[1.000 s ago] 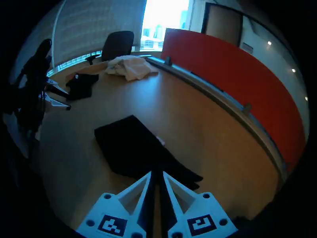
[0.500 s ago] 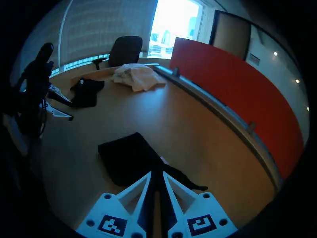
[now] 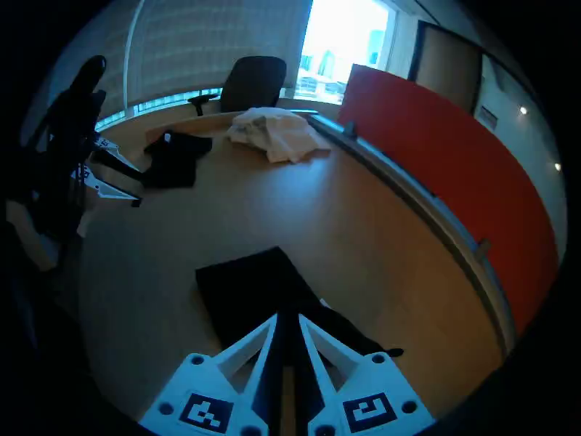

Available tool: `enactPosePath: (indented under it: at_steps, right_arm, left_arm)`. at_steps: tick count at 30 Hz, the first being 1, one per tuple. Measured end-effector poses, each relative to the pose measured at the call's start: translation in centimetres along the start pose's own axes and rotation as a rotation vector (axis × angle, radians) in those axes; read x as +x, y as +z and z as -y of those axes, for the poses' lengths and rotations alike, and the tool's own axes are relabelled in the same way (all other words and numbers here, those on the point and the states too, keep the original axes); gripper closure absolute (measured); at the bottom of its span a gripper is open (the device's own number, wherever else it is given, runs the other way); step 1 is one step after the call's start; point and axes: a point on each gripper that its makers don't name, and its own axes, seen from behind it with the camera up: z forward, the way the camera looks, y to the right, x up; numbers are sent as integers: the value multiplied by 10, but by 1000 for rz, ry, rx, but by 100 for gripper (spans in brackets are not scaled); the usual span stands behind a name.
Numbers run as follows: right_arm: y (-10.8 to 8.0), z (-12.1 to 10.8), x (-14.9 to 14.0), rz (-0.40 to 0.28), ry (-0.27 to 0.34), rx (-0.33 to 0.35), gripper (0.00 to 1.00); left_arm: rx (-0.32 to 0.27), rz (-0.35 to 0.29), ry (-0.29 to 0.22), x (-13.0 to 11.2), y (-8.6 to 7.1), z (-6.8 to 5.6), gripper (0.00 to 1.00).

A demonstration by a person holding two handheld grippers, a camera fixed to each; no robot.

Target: Fold towel

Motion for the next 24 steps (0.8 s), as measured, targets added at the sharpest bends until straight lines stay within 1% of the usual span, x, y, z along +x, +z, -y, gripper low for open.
enactPosePath:
  at_steps: [3, 8, 14, 18, 20, 24]
  right_arm:
    - [13, 12, 5, 10, -27, 31, 94]
    - [37, 36, 9, 36, -65, 91, 94]
    - [68, 67, 7, 71, -92, 157, 94]
    - [90, 84, -3, 104, -92, 191, 94]
    - [97, 89, -9, 122, -86, 202, 94]
    - [103, 92, -13, 133, -75, 210, 95]
  left_arm:
    - [2, -3, -9, -1, -5, 1, 4]
    - [-6, -2, -43, -5, -11, -1, 3]
    - [-4, 0, -65, -11, -18, 0, 3]
    - [8, 0, -70, -14, -19, 4, 4]
    - [8, -1, -75, -14, -20, 4, 4]
    - [2, -4, -88, -12, -20, 3, 3]
